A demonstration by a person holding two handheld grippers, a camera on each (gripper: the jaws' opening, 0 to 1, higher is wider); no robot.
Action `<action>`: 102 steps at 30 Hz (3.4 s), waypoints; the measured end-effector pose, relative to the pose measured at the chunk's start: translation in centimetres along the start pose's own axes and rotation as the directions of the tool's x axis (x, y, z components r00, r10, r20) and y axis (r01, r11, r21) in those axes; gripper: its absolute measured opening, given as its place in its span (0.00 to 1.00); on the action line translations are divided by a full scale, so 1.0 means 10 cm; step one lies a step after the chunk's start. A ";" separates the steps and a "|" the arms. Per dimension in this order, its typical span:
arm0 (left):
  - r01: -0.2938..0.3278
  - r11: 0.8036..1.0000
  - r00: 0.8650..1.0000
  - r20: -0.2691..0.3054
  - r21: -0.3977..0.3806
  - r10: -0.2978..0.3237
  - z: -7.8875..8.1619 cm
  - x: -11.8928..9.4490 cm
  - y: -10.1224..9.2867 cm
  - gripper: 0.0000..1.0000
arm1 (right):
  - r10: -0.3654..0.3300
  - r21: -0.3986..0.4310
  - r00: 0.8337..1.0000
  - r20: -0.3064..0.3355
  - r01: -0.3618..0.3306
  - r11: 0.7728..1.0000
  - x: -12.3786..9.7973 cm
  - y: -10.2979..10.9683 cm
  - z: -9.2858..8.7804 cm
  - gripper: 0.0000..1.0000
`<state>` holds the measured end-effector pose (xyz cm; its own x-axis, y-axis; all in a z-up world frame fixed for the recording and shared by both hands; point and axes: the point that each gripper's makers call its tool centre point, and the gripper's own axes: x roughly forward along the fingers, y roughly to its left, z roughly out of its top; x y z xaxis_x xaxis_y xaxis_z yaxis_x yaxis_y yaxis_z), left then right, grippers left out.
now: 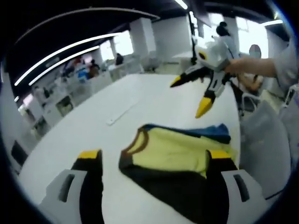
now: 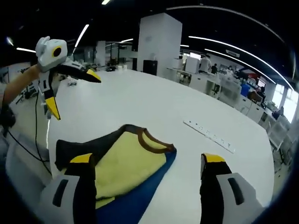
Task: Fold the garment on the visible template until the final outline fits inside the template.
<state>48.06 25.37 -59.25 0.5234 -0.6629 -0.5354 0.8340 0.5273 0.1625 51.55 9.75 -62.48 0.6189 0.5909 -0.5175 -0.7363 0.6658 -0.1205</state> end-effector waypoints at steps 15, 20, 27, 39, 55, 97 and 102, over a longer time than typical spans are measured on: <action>0.011 0.999 1.000 -0.006 -0.048 -0.012 -0.08 -0.16 -0.13 0.93 | 0.040 -0.026 0.999 0.007 -0.039 0.999 -0.27 0.21 -0.04 1.00; 0.027 0.996 1.000 0.007 -0.084 -0.027 -0.07 -0.23 -0.19 0.99 | 0.047 -0.033 0.999 0.017 -0.046 0.998 -0.38 0.27 -0.06 1.00; 0.039 0.996 0.999 -0.010 -0.081 -0.040 -0.13 -0.31 -0.32 1.00 | 0.060 -0.011 0.998 0.036 -0.059 0.998 -0.54 0.34 -0.10 1.00; -0.010 0.993 1.000 0.017 -0.114 0.012 -0.17 -0.61 -0.31 1.00 | -0.013 -0.072 1.000 0.025 0.015 0.997 -0.96 0.39 -0.13 1.00; -0.072 0.990 0.997 0.028 -0.118 0.076 -0.18 -0.89 -0.45 1.00 | -0.065 -0.081 0.998 0.011 0.065 0.995 -1.44 0.57 -0.21 1.00; -0.147 0.943 0.974 0.121 -0.298 0.191 -0.25 -1.40 -0.91 1.00 | -0.149 0.047 0.988 0.026 0.148 0.988 -2.01 0.88 -0.46 1.00; -0.152 0.943 0.972 0.129 -0.297 0.198 -0.23 -1.41 -0.90 1.00 | -0.123 0.042 0.992 0.035 0.121 0.992 -1.99 0.92 -0.45 1.00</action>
<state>32.77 31.18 -55.11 0.6961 -0.6086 -0.3809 0.6545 0.7560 -0.0118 31.24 2.04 -57.04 0.7139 0.5202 -0.4688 -0.6436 0.7512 -0.1465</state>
